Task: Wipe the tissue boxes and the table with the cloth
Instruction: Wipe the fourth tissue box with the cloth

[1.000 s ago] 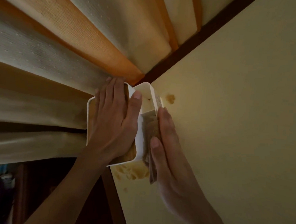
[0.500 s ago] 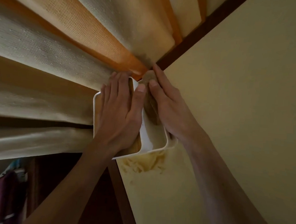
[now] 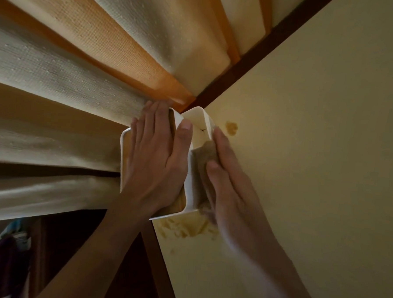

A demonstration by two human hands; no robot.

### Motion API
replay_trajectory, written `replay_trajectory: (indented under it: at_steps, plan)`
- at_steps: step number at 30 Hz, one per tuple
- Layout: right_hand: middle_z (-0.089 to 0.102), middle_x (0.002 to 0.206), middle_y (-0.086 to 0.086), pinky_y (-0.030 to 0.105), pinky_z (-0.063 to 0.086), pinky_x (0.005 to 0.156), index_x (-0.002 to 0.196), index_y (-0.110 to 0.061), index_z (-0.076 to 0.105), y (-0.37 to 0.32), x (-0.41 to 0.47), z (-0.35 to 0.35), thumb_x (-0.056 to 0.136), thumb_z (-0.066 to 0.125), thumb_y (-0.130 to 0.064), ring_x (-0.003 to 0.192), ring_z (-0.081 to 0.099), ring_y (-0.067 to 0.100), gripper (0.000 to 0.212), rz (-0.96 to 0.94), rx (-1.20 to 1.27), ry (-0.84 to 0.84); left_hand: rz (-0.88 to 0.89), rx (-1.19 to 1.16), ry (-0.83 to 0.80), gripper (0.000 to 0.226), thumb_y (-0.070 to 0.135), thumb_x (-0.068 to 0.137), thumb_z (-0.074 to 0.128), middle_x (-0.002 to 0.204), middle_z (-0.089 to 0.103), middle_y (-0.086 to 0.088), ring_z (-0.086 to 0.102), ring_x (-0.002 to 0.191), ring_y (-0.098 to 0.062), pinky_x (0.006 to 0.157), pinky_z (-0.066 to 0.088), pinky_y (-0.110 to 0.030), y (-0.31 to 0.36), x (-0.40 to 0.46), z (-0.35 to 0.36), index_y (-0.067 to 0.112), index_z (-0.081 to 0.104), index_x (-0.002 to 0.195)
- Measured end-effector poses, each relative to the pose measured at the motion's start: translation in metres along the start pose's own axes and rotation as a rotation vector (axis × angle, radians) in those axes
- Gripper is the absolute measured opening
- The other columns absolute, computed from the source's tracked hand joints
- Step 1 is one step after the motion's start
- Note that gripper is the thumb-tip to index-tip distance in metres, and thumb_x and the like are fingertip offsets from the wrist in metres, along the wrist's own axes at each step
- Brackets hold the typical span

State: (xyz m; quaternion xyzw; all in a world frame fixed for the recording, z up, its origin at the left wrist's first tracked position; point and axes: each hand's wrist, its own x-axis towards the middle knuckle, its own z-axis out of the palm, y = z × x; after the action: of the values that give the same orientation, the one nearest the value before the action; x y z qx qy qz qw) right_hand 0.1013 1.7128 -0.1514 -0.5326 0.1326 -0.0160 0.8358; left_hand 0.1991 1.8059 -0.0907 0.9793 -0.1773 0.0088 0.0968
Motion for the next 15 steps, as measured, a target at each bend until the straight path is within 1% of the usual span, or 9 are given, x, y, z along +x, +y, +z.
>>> replay_trajectory:
  at_steps: [3, 5, 6, 7, 8, 9, 11, 14, 15]
  plan:
    - [0.025, 0.166, -0.019, 0.023, 0.012, 0.127, 0.162, -0.033, 0.023, -0.021, 0.04, -0.006, 0.109, 0.036, -0.036, 0.149, 0.02, -0.009, 0.054, 0.014, -0.082, -0.061, 0.001, 0.006, -0.002, 0.065, 0.058, 0.099, 0.017, 0.142, 0.047, -0.006, 0.04, 0.134, -0.031, 0.11, 0.033, -0.057, 0.002, 0.0, 0.0, 0.013, 0.044, 0.138]
    - [0.037, 0.154, -0.017, 0.013, 0.017, 0.12, 0.159, -0.029, 0.029, -0.03, 0.066, -0.007, 0.111, 0.035, -0.034, 0.139, 0.031, -0.006, 0.049, -0.008, -0.145, -0.121, 0.008, 0.008, 0.005, 0.066, 0.058, 0.1, 0.019, 0.142, 0.048, -0.007, 0.041, 0.134, -0.032, 0.11, 0.034, -0.057, 0.002, 0.0, 0.0, 0.012, 0.045, 0.14]
    - [0.044, 0.14, -0.015, 0.016, 0.023, 0.12, 0.154, -0.03, 0.036, -0.031, 0.079, -0.006, 0.11, 0.036, -0.038, 0.13, 0.038, -0.003, 0.045, -0.031, -0.167, -0.141, 0.011, 0.005, 0.007, 0.067, 0.058, 0.1, 0.019, 0.142, 0.049, -0.007, 0.041, 0.135, -0.031, 0.11, 0.035, -0.057, 0.002, 0.001, 0.0, 0.012, 0.045, 0.14]
    - [0.047, 0.131, -0.012, 0.028, 0.028, 0.123, 0.146, -0.031, 0.043, -0.03, 0.087, -0.005, 0.106, 0.037, -0.044, 0.124, 0.042, 0.0, 0.042, -0.046, -0.194, -0.147, 0.013, 0.002, 0.008, 0.066, 0.058, 0.099, 0.02, 0.142, 0.049, -0.006, 0.042, 0.135, -0.031, 0.11, 0.035, -0.057, 0.002, 0.001, -0.001, 0.012, 0.045, 0.14]
    - [0.051, 0.132, -0.01, 0.039, 0.031, 0.123, 0.139, -0.028, 0.048, -0.027, 0.094, -0.005, 0.103, 0.037, -0.048, 0.126, 0.046, 0.005, 0.043, -0.057, -0.22, -0.151, 0.014, -0.001, 0.01, 0.066, 0.058, 0.1, 0.02, 0.143, 0.049, -0.006, 0.042, 0.135, -0.031, 0.109, 0.035, -0.057, 0.002, 0.001, -0.001, 0.013, 0.045, 0.14]
    - [0.056, 0.14, -0.003, 0.045, 0.033, 0.122, 0.144, -0.023, 0.049, -0.024, 0.099, -0.004, 0.102, 0.038, -0.049, 0.132, 0.049, 0.01, 0.051, -0.064, -0.237, -0.14, 0.016, -0.005, 0.012, 0.065, 0.058, 0.1, 0.021, 0.143, 0.049, -0.005, 0.042, 0.135, -0.031, 0.11, 0.035, -0.057, 0.002, 0.0, -0.001, 0.013, 0.045, 0.141]
    - [0.056, 0.148, 0.004, 0.042, 0.034, 0.121, 0.152, -0.02, 0.046, -0.023, 0.1, -0.005, 0.108, 0.04, -0.042, 0.139, 0.049, 0.014, 0.051, -0.085, -0.211, -0.098, 0.027, -0.016, 0.016, 0.065, 0.057, 0.1, 0.02, 0.143, 0.049, -0.006, 0.042, 0.136, -0.03, 0.11, 0.035, -0.056, 0.002, -0.001, -0.001, 0.013, 0.045, 0.141]
    - [0.055, 0.146, -0.008, 0.025, 0.033, 0.12, 0.156, -0.022, 0.042, -0.025, 0.091, -0.007, 0.111, 0.041, -0.034, 0.135, 0.049, 0.0, 0.046, -0.094, -0.115, -0.007, 0.024, -0.032, 0.025, 0.068, 0.058, 0.099, 0.017, 0.145, 0.048, -0.005, 0.04, 0.138, -0.026, 0.113, 0.032, -0.053, 0.002, -0.001, -0.001, 0.012, 0.046, 0.141]
    - [0.053, 0.149, -0.009, 0.026, 0.031, 0.121, 0.156, -0.026, 0.041, -0.026, 0.09, -0.007, 0.11, 0.044, -0.037, 0.138, 0.046, 0.001, 0.048, -0.073, -0.115, -0.023, 0.018, -0.037, 0.026, 0.069, 0.058, 0.099, 0.016, 0.146, 0.048, -0.005, 0.039, 0.139, -0.026, 0.113, 0.032, -0.053, 0.002, -0.001, -0.001, 0.012, 0.045, 0.142]
